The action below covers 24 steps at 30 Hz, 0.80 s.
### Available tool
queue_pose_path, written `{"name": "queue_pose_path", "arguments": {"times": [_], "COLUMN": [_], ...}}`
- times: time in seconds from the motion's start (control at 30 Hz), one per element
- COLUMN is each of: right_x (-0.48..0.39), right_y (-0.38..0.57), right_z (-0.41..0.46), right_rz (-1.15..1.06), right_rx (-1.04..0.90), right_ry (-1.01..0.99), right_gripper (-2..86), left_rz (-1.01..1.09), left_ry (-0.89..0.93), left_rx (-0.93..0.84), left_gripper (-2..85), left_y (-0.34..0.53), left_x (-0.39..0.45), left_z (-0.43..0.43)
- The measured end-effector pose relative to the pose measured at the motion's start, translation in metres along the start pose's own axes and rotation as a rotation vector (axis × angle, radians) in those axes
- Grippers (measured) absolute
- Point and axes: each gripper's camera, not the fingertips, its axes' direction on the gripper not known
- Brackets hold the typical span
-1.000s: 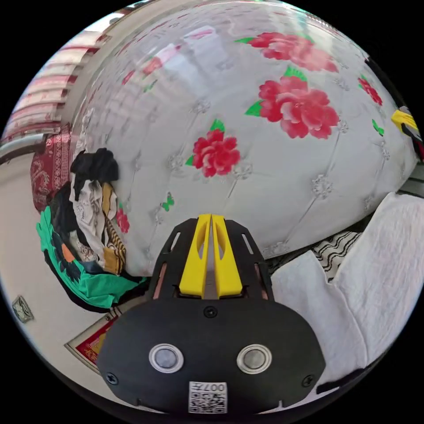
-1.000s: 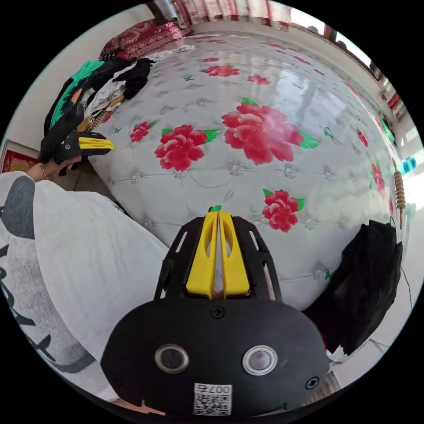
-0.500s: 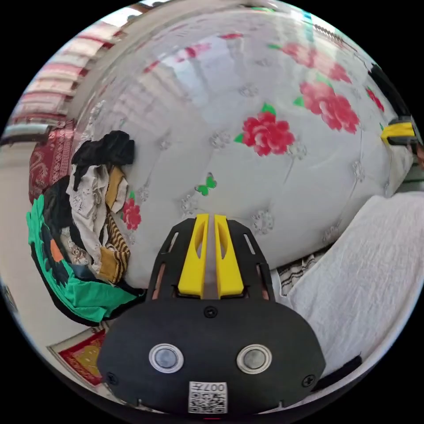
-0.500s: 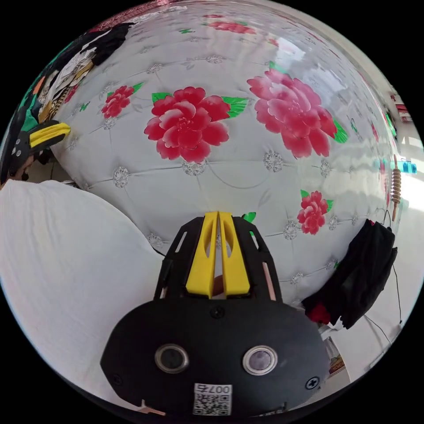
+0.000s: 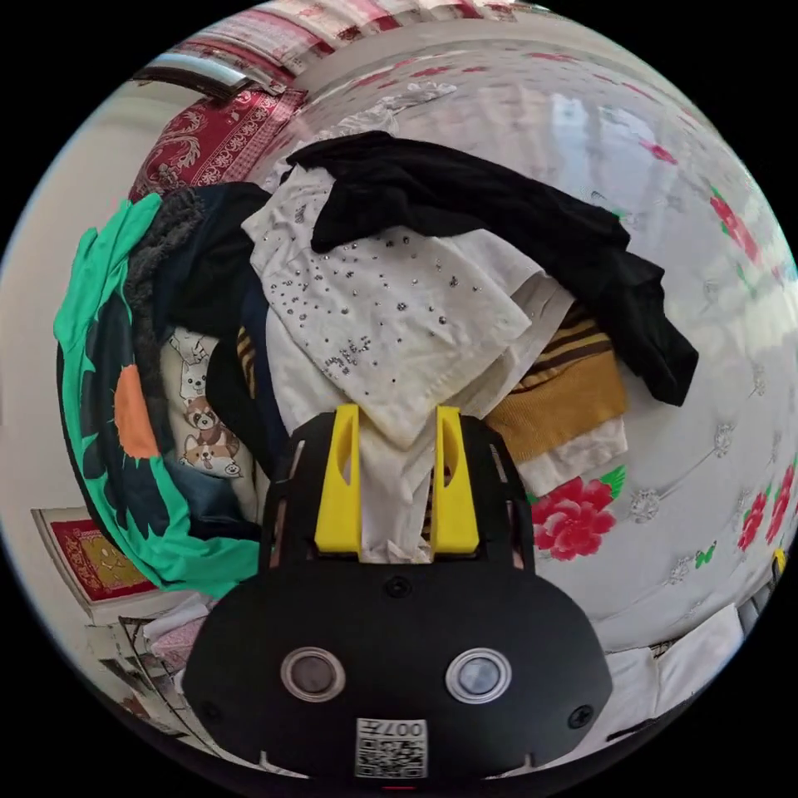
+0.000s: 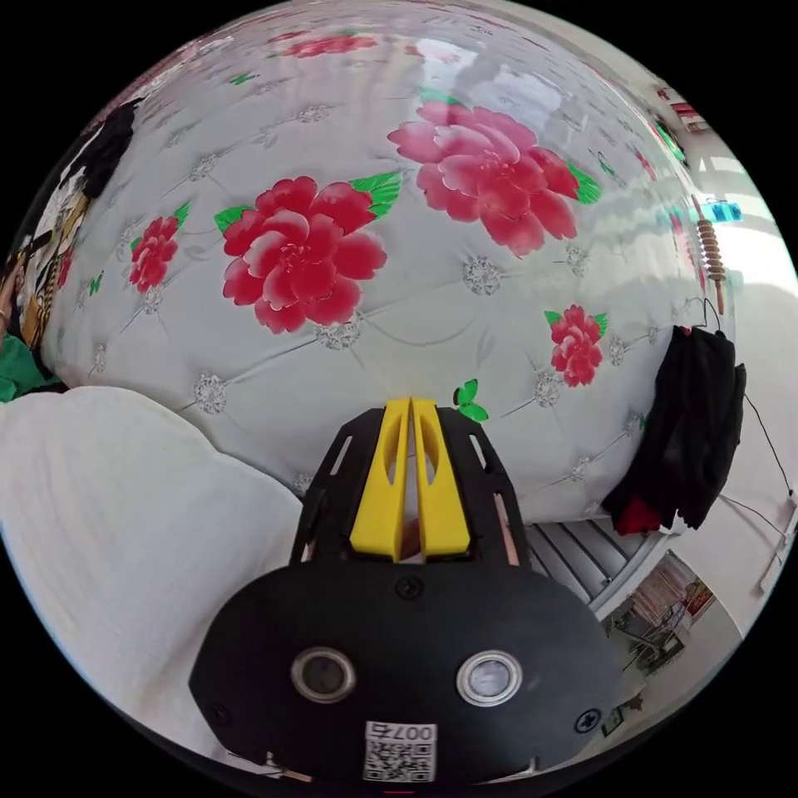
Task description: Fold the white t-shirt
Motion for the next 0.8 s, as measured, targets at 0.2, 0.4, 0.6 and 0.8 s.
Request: {"name": "queue_pose_path", "arguments": {"times": [0.2,0.4,0.6,0.8], "right_x": [-0.014,-0.035,-0.038,-0.038], "right_y": [-0.005,-0.003,0.005,0.025], "right_z": [0.005,0.011,0.013,-0.032], "right_rz": [0.079,0.002,-0.086,-0.152], "right_rx": [-0.018,-0.027,-0.038,0.193], "right_ry": [0.007,0.088,0.085,-0.138], "right_gripper": [-0.2,-0.2,-0.2,-0.2], "left_rz": [-0.262,-0.543,-0.434,0.019], "left_ry": [0.425,0.674,0.825,0.937], "left_rx": [0.309,0.811,1.350,1.707], "left_gripper": [0.1,-0.6,-0.7,-0.7], "left_y": [0.057,0.147,0.230,0.285], "left_x": [-0.128,-0.264,-0.318,-0.285], "left_z": [-0.017,-0.068,-0.173,-0.275]}}
